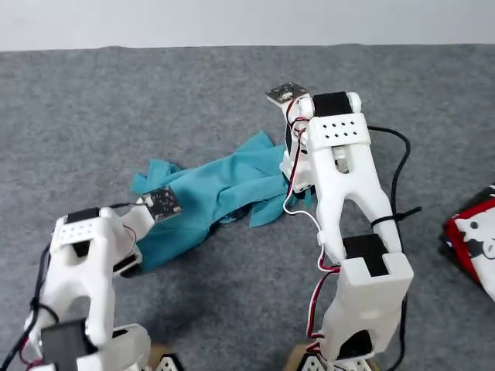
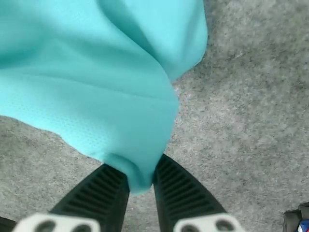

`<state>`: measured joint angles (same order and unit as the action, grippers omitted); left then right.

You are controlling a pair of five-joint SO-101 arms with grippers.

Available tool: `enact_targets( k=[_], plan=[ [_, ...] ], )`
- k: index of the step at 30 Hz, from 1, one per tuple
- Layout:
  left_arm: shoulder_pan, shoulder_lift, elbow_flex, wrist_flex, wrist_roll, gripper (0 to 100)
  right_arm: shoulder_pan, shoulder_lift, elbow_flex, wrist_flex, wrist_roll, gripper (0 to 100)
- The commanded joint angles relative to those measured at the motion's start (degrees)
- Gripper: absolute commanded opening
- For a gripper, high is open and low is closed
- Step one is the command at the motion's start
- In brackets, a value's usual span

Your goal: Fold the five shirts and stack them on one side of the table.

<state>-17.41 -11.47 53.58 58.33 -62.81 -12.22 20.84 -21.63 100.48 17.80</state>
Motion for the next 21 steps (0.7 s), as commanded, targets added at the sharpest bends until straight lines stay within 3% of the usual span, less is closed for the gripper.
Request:
enact_targets(
  k=[1, 2, 9, 11, 15, 21],
  plan=[
    [-0.1, 3.5, -5.5, 1.1, 1.0, 4, 0.7, -1.6, -3.2, 2.2, 0.4, 0.9],
    [-0.1, 3.7, -7.3, 3.3, 1.0, 0, 0.7, -2.5, -3.2, 2.2, 0.4, 0.9],
    [0.4, -1.3, -27.6, 26.5, 1.4, 0, 0.7, -11.5, -3.2, 2.2, 2.6, 0.9],
    [1.1, -5.4, -33.9, 30.2, 4.9, 0, 0.7, -15.1, -3.3, 2.0, 4.0, 0.9],
    [4.2, -14.4, -44.2, 32.7, 15.1, 0, 1.2, -23.1, -3.3, 1.7, 6.3, 0.9],
    [9.5, -25.1, -55.0, 28.7, 26.3, 0, 7.4, -36.1, -4.7, -2.8, 6.9, 0.9]
  ],
)
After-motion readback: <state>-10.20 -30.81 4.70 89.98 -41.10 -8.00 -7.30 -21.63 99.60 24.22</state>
